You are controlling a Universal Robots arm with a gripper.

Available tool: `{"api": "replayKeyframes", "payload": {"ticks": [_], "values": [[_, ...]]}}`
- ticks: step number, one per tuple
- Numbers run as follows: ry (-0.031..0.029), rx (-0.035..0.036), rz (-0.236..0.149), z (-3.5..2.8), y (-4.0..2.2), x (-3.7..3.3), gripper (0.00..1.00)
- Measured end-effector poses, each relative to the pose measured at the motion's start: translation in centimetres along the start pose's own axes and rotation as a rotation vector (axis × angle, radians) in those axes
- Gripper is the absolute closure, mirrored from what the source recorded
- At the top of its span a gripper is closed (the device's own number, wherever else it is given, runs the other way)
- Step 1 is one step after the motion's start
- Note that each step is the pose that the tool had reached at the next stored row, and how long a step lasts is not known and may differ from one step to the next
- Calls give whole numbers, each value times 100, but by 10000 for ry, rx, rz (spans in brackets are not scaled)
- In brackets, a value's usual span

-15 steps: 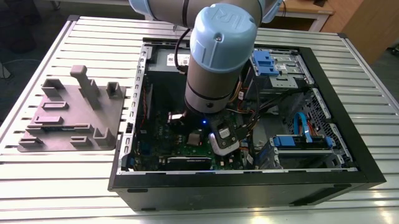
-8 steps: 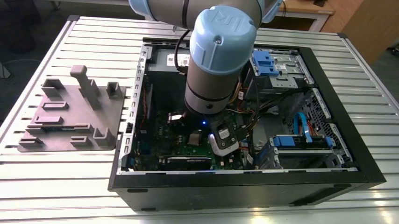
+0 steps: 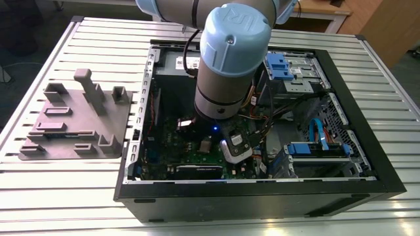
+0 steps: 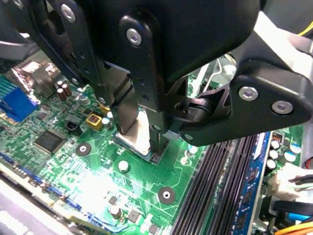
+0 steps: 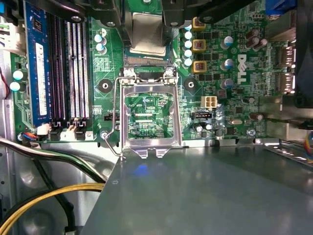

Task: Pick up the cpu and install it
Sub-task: 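Place the cpu into insertion slot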

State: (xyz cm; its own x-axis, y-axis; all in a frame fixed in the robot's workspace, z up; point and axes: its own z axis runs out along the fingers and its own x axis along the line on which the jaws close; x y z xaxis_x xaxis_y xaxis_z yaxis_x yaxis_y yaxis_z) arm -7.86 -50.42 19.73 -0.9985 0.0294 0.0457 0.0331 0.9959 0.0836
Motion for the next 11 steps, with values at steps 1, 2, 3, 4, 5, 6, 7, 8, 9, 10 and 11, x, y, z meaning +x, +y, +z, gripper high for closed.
{"api": "replayKeyframes", "payload": {"ticks": [1,2,3,4,5,6,7,8,9,10,11], "values": [[2,2,-29,-11,1,1,65],[4,2,-57,-13,1,1,65],[6,1,-82,-13,1,1,65],[9,3,-109,-14,1,1,65],[11,7,-135,-14,1,1,65],[14,9,-160,-15,1,1,65],[18,12,-200,-15,1,1,65],[23,16,-263,-17,1,1,65],[27,37,-295,-22,2,1,65],[26,60,-302,-22,2,0,65],[25,94,-301,-22,2,0,65]]}}
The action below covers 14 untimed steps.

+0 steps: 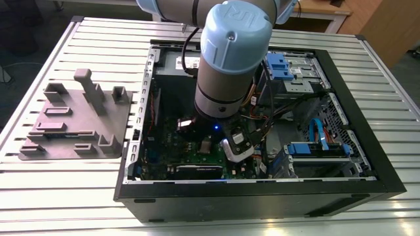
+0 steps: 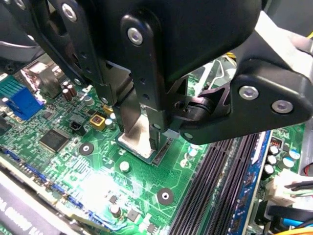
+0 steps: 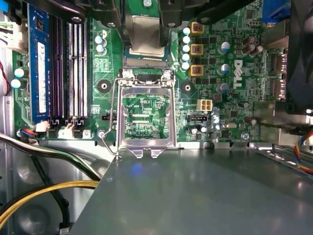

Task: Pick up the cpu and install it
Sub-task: 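Place the cpu into insertion slot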

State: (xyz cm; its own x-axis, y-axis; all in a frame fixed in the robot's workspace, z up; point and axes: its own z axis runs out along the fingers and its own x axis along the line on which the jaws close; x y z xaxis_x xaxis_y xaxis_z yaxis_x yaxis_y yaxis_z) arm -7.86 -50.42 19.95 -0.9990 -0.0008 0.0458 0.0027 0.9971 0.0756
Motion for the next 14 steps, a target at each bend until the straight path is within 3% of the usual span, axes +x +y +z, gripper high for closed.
{"api": "replayKeyframes", "payload": {"ticks": [3,8,10,11,14], "values": [[-1,95,6,0,0,1,64],[-1,95,6,9,0,0,41],[-1,96,5,38,-2,-1,41],[-1,95,5,57,-3,-2,35],[0,97,6,85,-6,-3,35]]}}
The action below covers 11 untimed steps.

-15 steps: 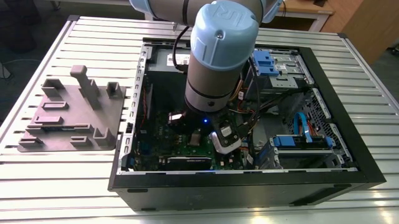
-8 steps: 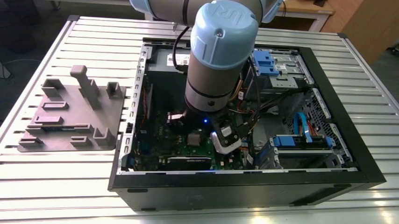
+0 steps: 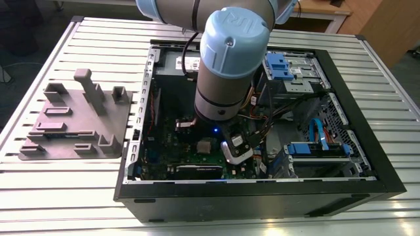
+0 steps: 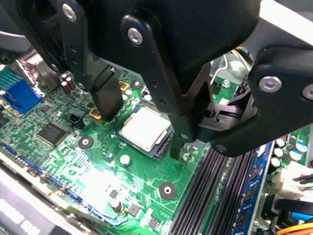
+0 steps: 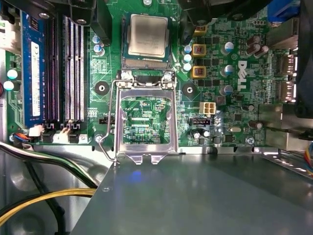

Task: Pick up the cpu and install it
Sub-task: 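Place the cpu into insertion slot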

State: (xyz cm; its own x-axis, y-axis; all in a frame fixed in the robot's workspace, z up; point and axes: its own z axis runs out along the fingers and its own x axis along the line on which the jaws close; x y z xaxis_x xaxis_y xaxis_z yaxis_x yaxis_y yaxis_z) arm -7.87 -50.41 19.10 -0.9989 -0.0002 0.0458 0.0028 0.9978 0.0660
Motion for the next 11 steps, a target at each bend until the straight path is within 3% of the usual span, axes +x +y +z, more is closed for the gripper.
{"api": "replayKeyframes", "payload": {"ticks": [3,6,11], "values": [[0,0,0,0,0,0,36],[0,-3,0,0,0,0,55],[-1,-15,-17,-24,2,1,58]]}}
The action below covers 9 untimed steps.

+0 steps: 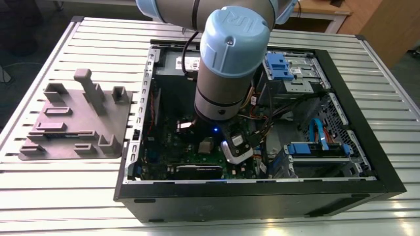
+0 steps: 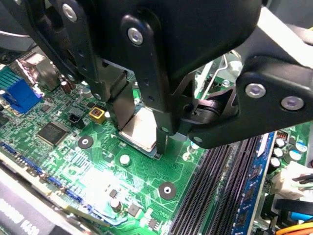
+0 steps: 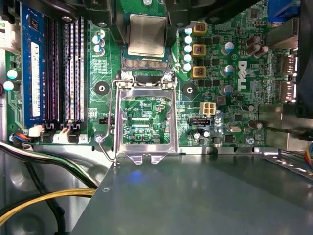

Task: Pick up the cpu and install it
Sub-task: 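Place the cpu into insertion slot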

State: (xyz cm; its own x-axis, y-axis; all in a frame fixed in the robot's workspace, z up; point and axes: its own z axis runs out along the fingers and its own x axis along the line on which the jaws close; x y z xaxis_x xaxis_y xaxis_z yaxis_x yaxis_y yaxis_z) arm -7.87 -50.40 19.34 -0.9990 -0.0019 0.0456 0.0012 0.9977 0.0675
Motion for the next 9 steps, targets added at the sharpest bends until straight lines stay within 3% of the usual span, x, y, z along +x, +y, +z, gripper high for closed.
{"api": "replayKeyframes", "payload": {"ticks": [3,9], "values": [[4,6,-53,-39,2,2,58],[11,-9,-135,-34,2,2,58]]}}
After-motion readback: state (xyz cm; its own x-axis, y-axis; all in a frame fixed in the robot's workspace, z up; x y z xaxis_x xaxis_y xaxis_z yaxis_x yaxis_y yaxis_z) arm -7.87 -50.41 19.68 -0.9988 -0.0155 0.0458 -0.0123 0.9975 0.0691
